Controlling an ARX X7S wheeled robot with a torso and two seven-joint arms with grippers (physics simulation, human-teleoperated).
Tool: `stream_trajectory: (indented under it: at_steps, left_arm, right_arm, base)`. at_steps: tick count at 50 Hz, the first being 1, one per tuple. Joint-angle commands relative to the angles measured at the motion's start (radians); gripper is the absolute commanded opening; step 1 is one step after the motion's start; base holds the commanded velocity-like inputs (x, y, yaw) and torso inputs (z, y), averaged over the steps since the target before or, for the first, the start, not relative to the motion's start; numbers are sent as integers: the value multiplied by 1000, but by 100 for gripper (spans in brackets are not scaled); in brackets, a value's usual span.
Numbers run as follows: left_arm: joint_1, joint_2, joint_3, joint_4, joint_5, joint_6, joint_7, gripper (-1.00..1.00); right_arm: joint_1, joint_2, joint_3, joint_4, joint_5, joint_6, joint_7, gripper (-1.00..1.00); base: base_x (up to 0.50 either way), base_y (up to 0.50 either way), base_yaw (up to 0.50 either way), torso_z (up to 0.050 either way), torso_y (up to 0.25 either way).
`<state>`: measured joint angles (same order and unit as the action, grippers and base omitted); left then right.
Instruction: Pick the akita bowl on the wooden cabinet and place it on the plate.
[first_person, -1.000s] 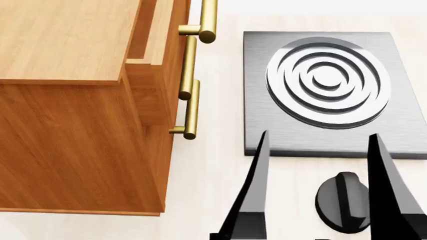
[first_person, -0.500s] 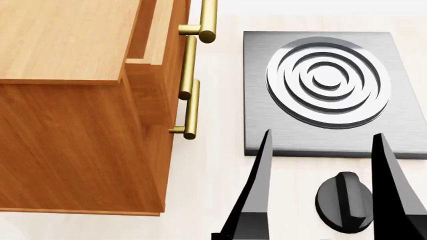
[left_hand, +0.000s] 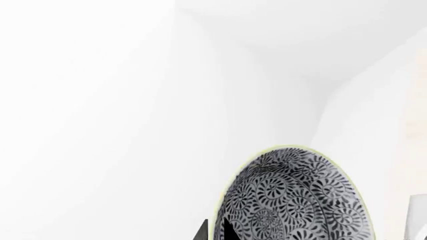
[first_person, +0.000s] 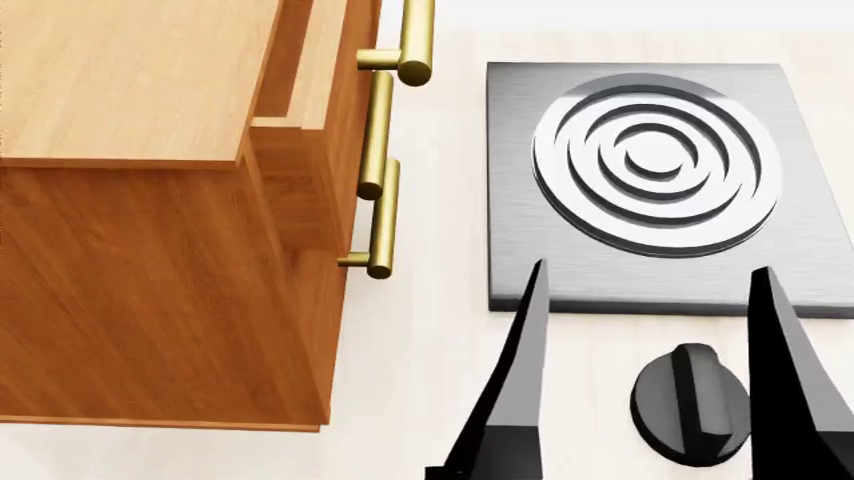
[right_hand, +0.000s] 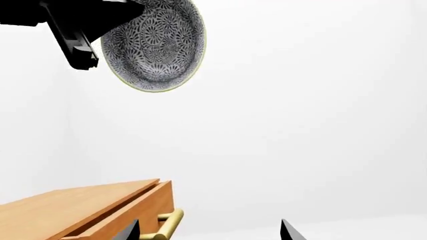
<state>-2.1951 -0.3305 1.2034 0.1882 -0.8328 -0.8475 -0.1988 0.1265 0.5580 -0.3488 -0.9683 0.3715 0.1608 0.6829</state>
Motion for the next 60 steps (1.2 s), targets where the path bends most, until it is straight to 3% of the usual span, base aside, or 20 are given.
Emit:
stream_trajectory:
  at_steps: [1,60]
  left_arm:
    - [28,4,1,37,30,-2,-24,-100]
    - [201,-29,19,133,12,8,-95,-100]
  right_arm:
    - [1,7,4,-2,4,-1,7,100]
    - [8,23,-12,0,5,-12,25,100]
  base:
    - [0,0,0,0,0]
    - [0,0,0,0,0]
